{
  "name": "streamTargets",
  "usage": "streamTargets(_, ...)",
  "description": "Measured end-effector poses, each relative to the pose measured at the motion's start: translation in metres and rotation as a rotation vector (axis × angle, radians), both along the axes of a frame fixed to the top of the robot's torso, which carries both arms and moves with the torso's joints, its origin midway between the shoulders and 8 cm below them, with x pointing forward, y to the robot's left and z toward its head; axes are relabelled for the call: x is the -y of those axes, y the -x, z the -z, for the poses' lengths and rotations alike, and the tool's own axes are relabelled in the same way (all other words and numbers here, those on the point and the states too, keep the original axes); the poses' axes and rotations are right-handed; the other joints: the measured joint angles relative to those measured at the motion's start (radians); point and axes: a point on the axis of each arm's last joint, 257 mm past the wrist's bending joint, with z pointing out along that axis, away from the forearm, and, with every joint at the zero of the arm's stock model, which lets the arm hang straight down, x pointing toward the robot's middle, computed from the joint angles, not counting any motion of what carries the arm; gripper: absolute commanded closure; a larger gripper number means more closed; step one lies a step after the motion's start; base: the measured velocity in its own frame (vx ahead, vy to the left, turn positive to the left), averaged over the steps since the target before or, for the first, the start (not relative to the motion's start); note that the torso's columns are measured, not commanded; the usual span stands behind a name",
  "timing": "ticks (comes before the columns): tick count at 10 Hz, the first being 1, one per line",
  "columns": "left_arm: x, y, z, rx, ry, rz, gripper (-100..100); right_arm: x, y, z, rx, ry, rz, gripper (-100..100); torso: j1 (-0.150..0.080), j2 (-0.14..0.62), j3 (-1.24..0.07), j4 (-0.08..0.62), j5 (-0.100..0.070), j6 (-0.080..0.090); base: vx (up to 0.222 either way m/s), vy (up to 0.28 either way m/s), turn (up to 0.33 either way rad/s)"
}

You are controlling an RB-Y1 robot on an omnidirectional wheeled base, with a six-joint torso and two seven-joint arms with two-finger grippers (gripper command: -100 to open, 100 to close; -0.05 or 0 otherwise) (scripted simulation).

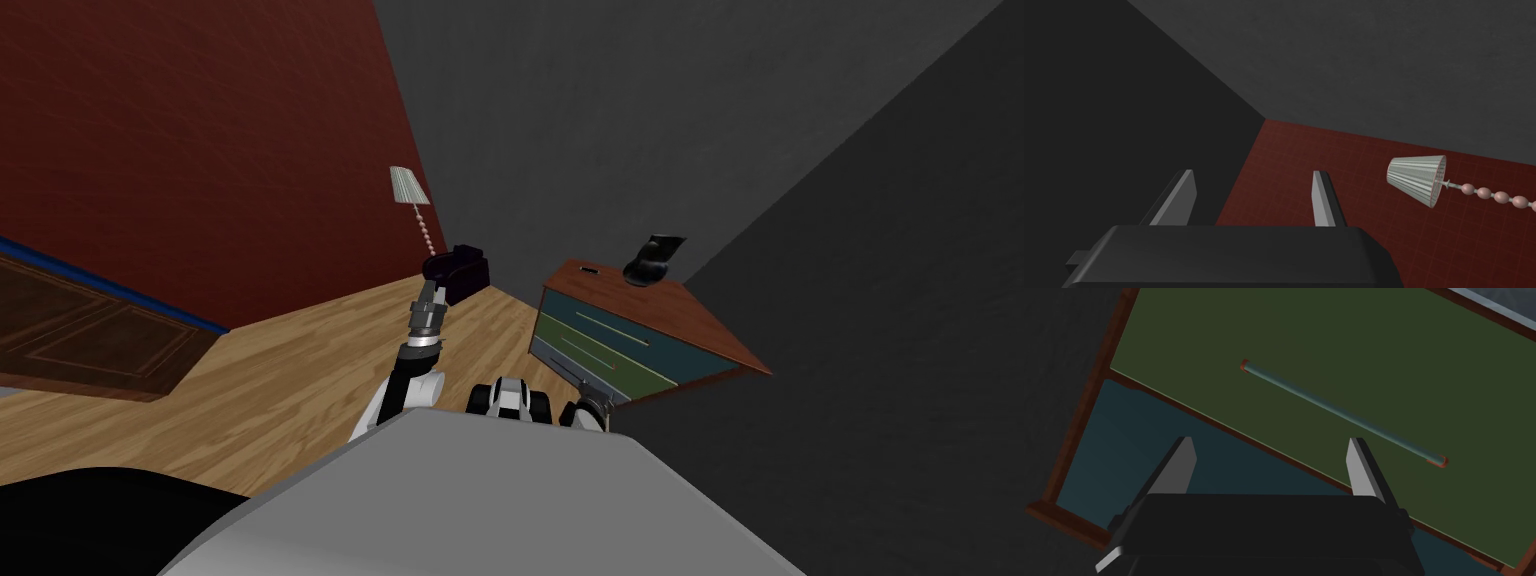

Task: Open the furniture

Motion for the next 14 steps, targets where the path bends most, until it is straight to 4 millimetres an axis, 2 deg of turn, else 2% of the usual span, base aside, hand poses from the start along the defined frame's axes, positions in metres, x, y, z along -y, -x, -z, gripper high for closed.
streamTargets(5, 0.000, 0.000, 0.000, 0.000, 0.000, 0.000, 0, 0.016, 0.019, -0.010, -0.061, 0.178, 0.015, -100, 0.000, 0.001, 0.001, 0.000, 0.000, 0.000, 0.053, -0.028, 0.079)
streamTargets(9, 0.000, 0.000, 0.000, 0.000, 0.000, 0.000, 0, 0.027, 0.030, -0.028, -0.096, 0.343, 0.022, -100, 0.001, 0.003, 0.002, 0.001, 0.000, 0.000, 0.052, -0.036, 0.066)
streamTargets(14, 0.000, 0.000, 0.000, 0.000, 0.000, 0.000, 0, 0.032, 0.038, -0.054, -0.123, 0.546, 0.018, -100, 0.002, 0.002, 0.001, 0.001, 0.001, 0.000, 0.047, -0.038, 0.061)
